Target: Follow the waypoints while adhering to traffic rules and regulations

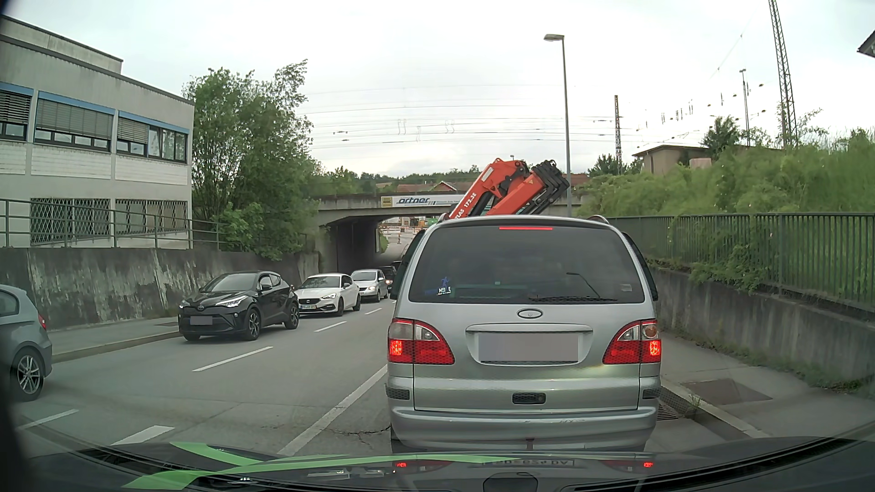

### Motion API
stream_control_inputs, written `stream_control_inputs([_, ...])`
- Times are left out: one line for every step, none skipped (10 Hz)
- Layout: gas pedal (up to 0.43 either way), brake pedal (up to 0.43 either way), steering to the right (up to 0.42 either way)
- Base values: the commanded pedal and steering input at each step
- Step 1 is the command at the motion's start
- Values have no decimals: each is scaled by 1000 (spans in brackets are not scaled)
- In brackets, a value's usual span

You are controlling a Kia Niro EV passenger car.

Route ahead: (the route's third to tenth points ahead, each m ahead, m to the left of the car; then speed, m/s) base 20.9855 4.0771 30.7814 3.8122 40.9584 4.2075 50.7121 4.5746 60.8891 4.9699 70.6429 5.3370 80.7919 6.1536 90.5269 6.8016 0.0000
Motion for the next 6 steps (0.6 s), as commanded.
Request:
stream_control_inputs([0,287,33])
stream_control_inputs([0,287,29])
stream_control_inputs([0,287,20])
stream_control_inputs([0,287,7])
stream_control_inputs([0,280,-7])
stream_control_inputs([0,287,-11])
